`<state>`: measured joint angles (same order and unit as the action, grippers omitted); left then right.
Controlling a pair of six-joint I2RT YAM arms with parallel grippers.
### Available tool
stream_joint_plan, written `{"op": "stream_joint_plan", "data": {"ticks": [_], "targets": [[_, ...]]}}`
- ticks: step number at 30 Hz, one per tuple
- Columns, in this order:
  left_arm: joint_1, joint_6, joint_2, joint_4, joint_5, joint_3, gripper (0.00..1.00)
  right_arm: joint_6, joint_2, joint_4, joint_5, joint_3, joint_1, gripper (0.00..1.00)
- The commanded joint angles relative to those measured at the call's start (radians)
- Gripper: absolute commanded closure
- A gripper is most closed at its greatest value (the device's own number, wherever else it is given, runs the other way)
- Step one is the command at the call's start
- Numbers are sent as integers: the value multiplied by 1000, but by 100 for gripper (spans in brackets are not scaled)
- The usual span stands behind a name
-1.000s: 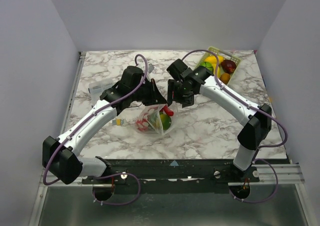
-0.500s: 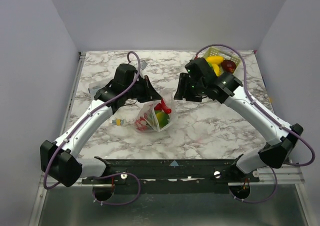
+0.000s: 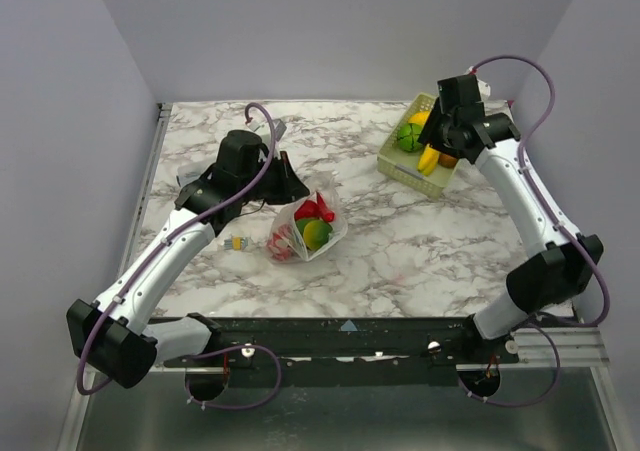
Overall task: Place the food in the zip-top bag and seal the zipper
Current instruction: Pick up the fake fruit from the bin.
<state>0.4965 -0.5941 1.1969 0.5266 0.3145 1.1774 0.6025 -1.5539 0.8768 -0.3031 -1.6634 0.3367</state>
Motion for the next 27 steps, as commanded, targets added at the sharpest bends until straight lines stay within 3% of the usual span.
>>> {"op": "stream_joint_plan", "data": {"ticks": [1, 5, 13, 22, 27], "targets": [[-1, 43, -20, -1, -37, -16, 100, -108, -171, -75, -181, -55, -86, 50], [-1, 40, -18, -8, -21, -22, 100, -174, -396, -51, -287, -219, -136, 60], [-1, 28, -10, -23, 12, -36, 100, -255, -740, 72, -351, -571, -172, 62], [-1, 28, -20, -34, 3, -47, 100, -268, -795, -1, -285, -484, -227, 62], [-1, 25, -16, -38, 13, -51, 100, -280, -824, -38, -246, -446, -241, 57]]}}
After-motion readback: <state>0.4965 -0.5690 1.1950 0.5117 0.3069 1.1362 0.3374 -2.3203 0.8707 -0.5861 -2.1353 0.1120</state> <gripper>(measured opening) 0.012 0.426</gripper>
